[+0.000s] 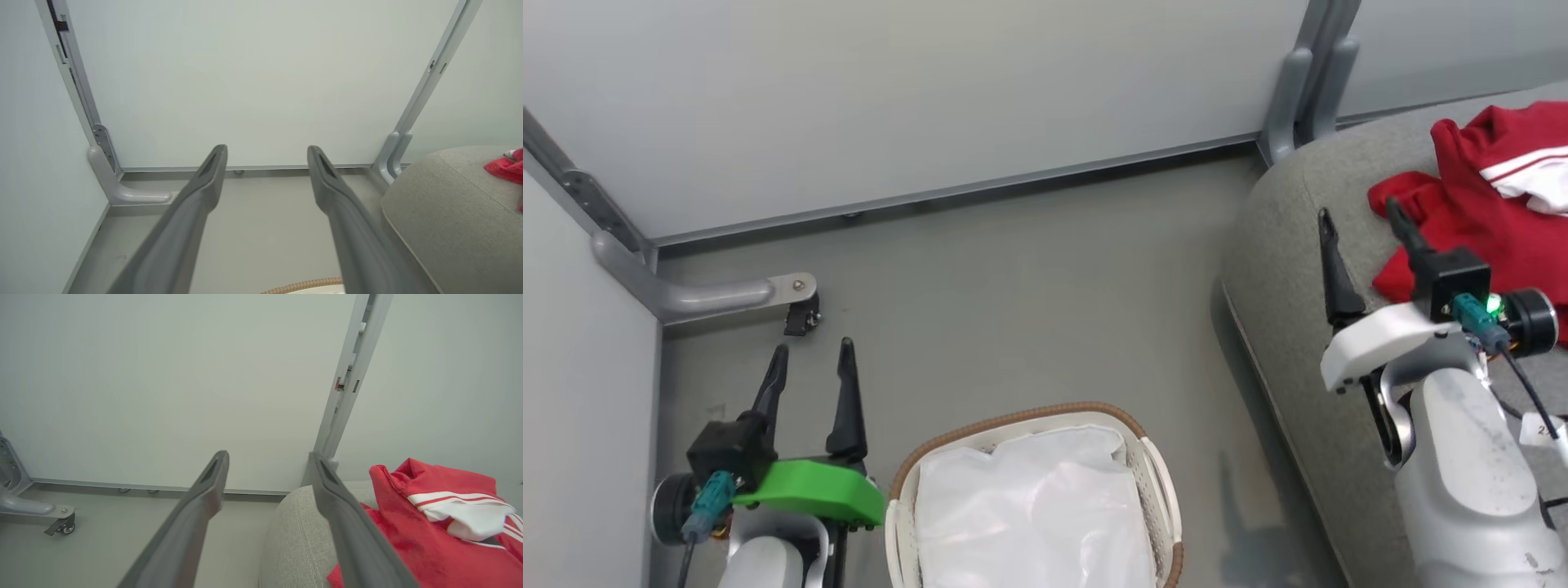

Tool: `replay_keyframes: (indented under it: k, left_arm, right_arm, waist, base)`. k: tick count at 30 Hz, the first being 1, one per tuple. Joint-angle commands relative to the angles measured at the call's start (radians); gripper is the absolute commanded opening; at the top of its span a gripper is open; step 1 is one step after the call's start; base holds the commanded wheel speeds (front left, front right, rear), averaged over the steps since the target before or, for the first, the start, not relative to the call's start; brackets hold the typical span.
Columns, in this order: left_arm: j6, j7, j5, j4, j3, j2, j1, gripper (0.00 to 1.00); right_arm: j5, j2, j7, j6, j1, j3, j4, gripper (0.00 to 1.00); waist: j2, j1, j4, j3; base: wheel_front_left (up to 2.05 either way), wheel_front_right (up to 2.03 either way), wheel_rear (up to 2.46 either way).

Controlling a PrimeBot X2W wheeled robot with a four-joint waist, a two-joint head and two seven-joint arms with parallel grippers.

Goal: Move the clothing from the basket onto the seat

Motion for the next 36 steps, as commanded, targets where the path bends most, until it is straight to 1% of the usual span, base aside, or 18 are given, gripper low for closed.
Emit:
replay_keyframes:
  k: [1, 5, 9, 13, 19, 25, 28, 36]
  left_arm:
    - [0.007, 0.001, 0.007, -0.008, 0.020, 0.001, 0.030, 1.00]
    - [0.013, 0.001, 0.004, -0.017, 0.072, -0.002, 0.095, 1.00]
    - [0.015, 0.001, -0.011, -0.033, 0.102, -0.004, 0.157, 1.00]
    - [0.021, 0.001, -0.030, -0.040, 0.091, -0.004, 0.194, 1.00]
    - [0.036, 0.001, -0.060, -0.041, 0.066, -0.004, 0.223, 1.00]
    - [0.041, 0.000, -0.076, -0.034, 0.047, -0.004, 0.223, 1.00]
    - [0.033, 0.001, -0.079, -0.026, 0.040, -0.004, 0.222, 1.00]
    - [0.028, 0.001, -0.063, -0.015, 0.035, -0.004, 0.211, 1.00]
  right_arm:
    - [0.017, 0.001, -0.002, -0.001, 0.037, 0.011, -0.007, 1.00]
    - [0.081, 0.004, -0.002, -0.001, 0.108, 0.053, -0.032, 1.00]
    - [0.141, 0.003, -0.002, -0.001, 0.183, 0.092, -0.061, 1.00]
    - [0.177, 0.003, -0.002, -0.001, 0.258, 0.101, -0.097, 1.00]
    - [0.191, 0.003, -0.002, -0.001, 0.343, 0.113, -0.154, 1.00]
    - [0.195, 0.004, -0.002, -0.001, 0.369, 0.101, -0.174, 1.00]
    - [0.197, 0.004, -0.002, -0.001, 0.372, 0.102, -0.172, 1.00]
    - [0.204, 0.004, -0.002, -0.001, 0.377, 0.111, -0.158, 1.00]
  waist:
    - [0.0000, 0.0001, 0.048, -0.054]
    - [0.0000, 0.0001, 0.061, -0.079]
    - [0.0000, 0.0001, 0.075, -0.094]
    - [0.0000, 0.0001, 0.094, -0.103]
    - [0.0000, 0.0001, 0.107, -0.109]
    - [0.0000, 0.0001, 0.111, -0.104]
    - [0.0000, 0.0001, 0.110, -0.106]
    - [0.0000, 0.0001, 0.106, -0.113]
  base:
    - [0.00, 0.00, 0.00]
    - [0.00, 0.00, 0.00]
    - [0.00, 0.00, 0.00]
    - [0.00, 0.00, 0.00]
    - [0.00, 0.00, 0.00]
    - [0.00, 0.00, 0.00]
    - [0.00, 0.00, 0.00]
    - [0.00, 0.00, 0.00]
